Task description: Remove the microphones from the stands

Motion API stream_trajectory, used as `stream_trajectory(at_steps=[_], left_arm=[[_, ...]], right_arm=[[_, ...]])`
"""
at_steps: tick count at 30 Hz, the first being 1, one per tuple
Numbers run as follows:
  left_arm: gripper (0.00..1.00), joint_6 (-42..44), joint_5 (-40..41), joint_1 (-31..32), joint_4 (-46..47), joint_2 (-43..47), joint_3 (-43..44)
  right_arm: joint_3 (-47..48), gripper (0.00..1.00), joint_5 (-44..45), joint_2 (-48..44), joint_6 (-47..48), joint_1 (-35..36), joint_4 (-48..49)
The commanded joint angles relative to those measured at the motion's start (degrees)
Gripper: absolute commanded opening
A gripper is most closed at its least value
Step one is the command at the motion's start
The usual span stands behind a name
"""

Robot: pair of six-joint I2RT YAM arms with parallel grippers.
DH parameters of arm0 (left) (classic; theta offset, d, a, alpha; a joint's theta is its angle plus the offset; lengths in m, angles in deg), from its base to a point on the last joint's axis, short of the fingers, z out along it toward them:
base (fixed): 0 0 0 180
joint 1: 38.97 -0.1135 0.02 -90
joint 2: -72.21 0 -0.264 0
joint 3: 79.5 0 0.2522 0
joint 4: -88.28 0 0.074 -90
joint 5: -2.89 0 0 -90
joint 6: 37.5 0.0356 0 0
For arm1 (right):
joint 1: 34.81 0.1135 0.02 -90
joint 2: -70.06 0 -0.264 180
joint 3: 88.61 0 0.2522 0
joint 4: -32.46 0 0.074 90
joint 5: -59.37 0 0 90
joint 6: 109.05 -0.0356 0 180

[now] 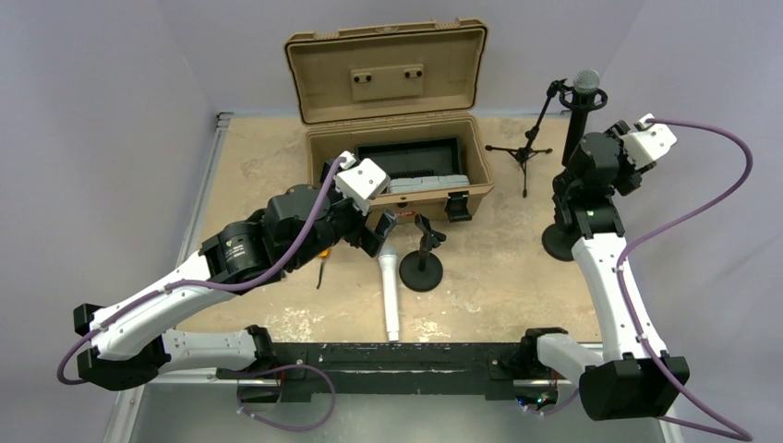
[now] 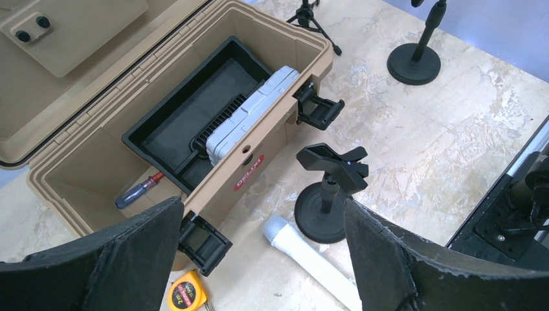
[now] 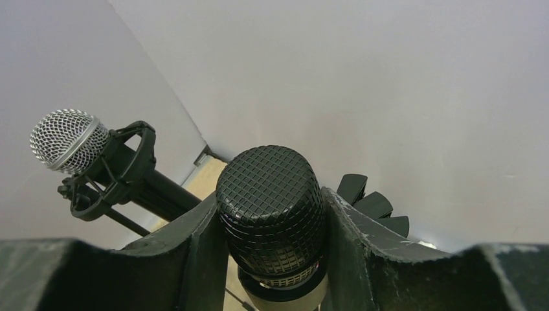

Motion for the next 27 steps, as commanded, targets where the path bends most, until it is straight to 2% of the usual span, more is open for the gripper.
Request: stream_trajectory(at_steps=[1, 3, 9, 12, 21, 27], left_arm=[[0.91, 0.81, 0.19, 0.22, 2.12, -0.01, -0.13], [0.91, 0.78, 0.25, 0.18, 2.17, 0.01, -0.14], [0.91, 0.93, 0.27, 0.22, 2.04, -0.56, -0.05], [0.91, 1.06, 0.29, 0.17, 2.03, -0.82, -0.12], [0.91, 1.09, 0.98, 0.22, 2.07, -2.47, -0.24], [0.9, 1.06, 1.23, 0.22, 2.62, -3.13, -0.81]], right_arm=[[-0.18, 0.09, -0.71, -1.89, 1.72, -0.14, 3.02], [0.08, 0.0, -2.51, -2.68, 2.23, -0.19, 2.46], [5.81, 0.0, -15.14, -3.93, 6.62, -0.15, -5.8], [7.58, 0.0, -26.55, -6.05, 9.77, -0.11, -8.89], [4.62, 0.0, -52.46, -13.54, 14.4, -0.04, -9.1], [0.23, 0.0, -67.08, -16.48, 11.32, -0.09, -6.36]])
